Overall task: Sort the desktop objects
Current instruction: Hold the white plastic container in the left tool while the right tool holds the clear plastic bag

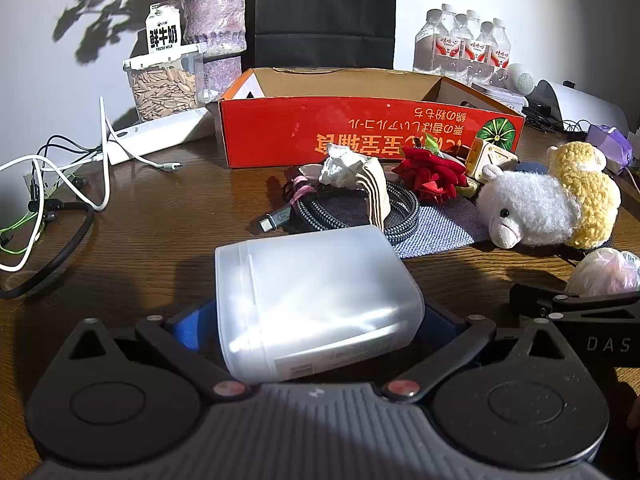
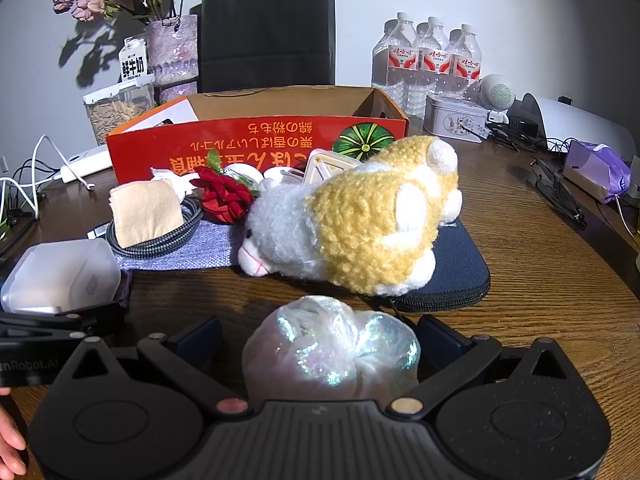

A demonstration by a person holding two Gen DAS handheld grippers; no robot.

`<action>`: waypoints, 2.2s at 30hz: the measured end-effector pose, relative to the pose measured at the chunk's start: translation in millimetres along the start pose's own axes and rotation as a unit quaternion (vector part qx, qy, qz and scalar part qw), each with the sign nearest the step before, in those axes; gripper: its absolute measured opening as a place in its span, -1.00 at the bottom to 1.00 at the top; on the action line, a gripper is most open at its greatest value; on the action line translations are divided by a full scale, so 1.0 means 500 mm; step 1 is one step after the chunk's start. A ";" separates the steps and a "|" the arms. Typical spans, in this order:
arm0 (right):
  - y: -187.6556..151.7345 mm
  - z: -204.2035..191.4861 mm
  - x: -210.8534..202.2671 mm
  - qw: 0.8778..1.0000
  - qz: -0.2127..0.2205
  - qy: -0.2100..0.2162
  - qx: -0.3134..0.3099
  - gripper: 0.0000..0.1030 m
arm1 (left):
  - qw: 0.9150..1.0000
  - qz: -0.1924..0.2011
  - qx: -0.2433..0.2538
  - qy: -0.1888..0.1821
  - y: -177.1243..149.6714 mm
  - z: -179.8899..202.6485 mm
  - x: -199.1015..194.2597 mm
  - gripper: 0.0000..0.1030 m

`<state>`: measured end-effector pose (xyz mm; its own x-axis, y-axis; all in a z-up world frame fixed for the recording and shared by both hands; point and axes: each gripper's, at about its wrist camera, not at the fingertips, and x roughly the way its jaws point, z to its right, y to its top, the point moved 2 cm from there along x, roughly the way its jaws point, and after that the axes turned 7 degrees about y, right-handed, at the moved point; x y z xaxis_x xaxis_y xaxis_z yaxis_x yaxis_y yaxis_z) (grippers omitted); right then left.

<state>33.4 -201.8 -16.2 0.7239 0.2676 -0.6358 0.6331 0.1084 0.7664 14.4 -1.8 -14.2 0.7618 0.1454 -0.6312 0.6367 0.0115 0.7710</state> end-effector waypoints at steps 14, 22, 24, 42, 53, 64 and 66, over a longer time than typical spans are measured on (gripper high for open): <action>0.000 0.000 0.000 1.000 0.000 0.000 0.000 1.00 | 1.000 0.000 0.000 0.000 0.000 0.000 0.000 1.00; 0.000 0.001 0.000 1.000 0.000 0.000 0.000 1.00 | 1.000 0.000 0.000 0.000 0.000 0.000 0.000 1.00; 0.000 0.000 -0.001 1.000 0.000 0.000 0.000 1.00 | 1.000 0.000 0.000 0.000 0.000 0.000 0.000 1.00; 0.000 0.000 0.000 1.000 0.000 0.001 0.000 1.00 | 1.000 0.000 0.000 0.000 0.000 0.000 0.000 1.00; -0.007 0.004 -0.008 1.000 -0.003 0.006 -0.004 0.97 | 1.000 0.002 0.010 -0.004 -0.003 -0.005 -0.010 1.00; -0.017 0.016 -0.087 0.997 0.035 0.061 -0.031 0.50 | 0.998 0.033 -0.029 -0.039 0.007 -0.042 -0.048 0.98; -0.019 0.021 -0.080 0.998 0.025 0.055 -0.029 0.03 | 0.997 0.022 -0.052 -0.054 0.012 -0.051 -0.038 0.78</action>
<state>1.3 -223.5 1.1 0.7181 0.3769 -0.5850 0.5778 0.1457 0.8031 0.6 20.5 4.7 0.8008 0.0416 -0.5974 0.5907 0.1098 0.7994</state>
